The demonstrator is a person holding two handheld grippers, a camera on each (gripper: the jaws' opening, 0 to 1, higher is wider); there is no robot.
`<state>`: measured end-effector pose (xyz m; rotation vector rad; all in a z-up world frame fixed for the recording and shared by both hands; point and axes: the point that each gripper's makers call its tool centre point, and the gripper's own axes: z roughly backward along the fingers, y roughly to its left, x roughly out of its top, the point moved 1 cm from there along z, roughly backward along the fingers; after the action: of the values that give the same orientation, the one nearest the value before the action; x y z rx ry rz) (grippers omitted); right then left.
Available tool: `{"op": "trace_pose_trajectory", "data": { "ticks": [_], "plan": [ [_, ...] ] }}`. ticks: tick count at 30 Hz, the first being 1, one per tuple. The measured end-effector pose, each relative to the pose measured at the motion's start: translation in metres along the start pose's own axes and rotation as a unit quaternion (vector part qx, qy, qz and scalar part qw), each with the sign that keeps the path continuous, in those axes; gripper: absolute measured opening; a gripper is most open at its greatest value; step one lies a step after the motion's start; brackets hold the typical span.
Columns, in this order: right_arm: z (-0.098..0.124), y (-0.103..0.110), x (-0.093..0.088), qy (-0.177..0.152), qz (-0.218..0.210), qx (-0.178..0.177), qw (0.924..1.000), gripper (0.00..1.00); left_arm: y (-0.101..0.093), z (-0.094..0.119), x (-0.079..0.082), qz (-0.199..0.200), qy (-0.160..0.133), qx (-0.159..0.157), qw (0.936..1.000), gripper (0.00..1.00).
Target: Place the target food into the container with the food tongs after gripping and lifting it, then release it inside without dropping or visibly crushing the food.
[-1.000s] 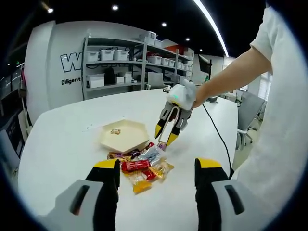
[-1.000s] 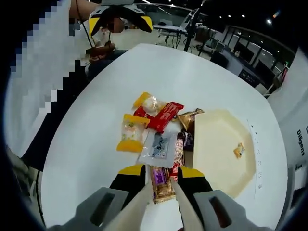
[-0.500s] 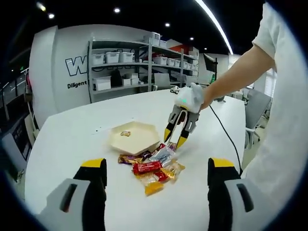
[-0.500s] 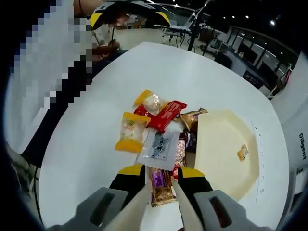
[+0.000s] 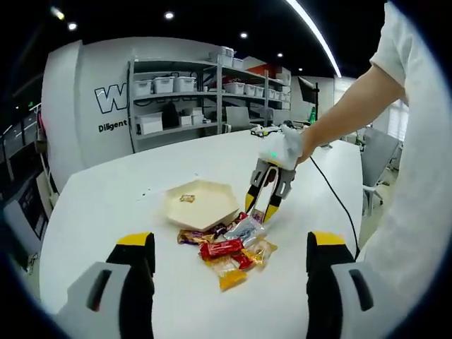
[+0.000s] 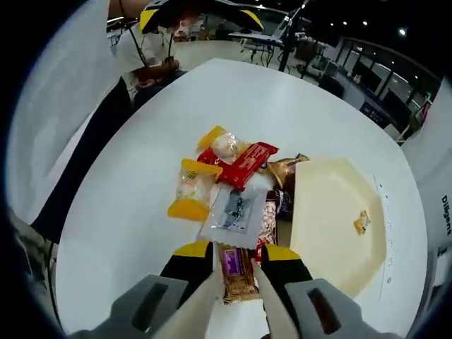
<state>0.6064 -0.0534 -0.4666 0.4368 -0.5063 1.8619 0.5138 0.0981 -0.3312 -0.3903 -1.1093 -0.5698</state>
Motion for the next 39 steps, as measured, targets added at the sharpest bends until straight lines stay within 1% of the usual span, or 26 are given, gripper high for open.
{"op": "trace_pose_trajectory", "data": {
  "ticks": [7,14,23,30,39],
  "plan": [
    [-0.004,0.002,-0.002,0.004,-0.002,0.005,1.0,0.21,-0.002,-0.002,-0.002,0.003,0.001,-0.003,1.0,0.85],
    [-0.005,0.002,-0.003,0.008,-0.011,0.003,0.9999,0.21,-0.001,-0.002,-0.003,0.006,0.002,-0.002,1.0,0.84],
    [-0.003,0.0,-0.009,0.005,-0.049,-0.004,0.9988,0.18,-0.002,-0.003,-0.005,0.009,0.004,-0.006,0.9999,0.81],
    [-0.001,0.003,-0.012,0.006,-0.065,-0.008,0.9978,0.17,-0.002,-0.002,-0.005,0.009,0.004,-0.007,0.9999,0.8],
    [0.007,0.007,-0.016,0.002,-0.088,-0.018,0.996,0.17,-0.007,0.0,-0.002,0.005,0.002,-0.01,0.9999,0.79]
  ]
}}
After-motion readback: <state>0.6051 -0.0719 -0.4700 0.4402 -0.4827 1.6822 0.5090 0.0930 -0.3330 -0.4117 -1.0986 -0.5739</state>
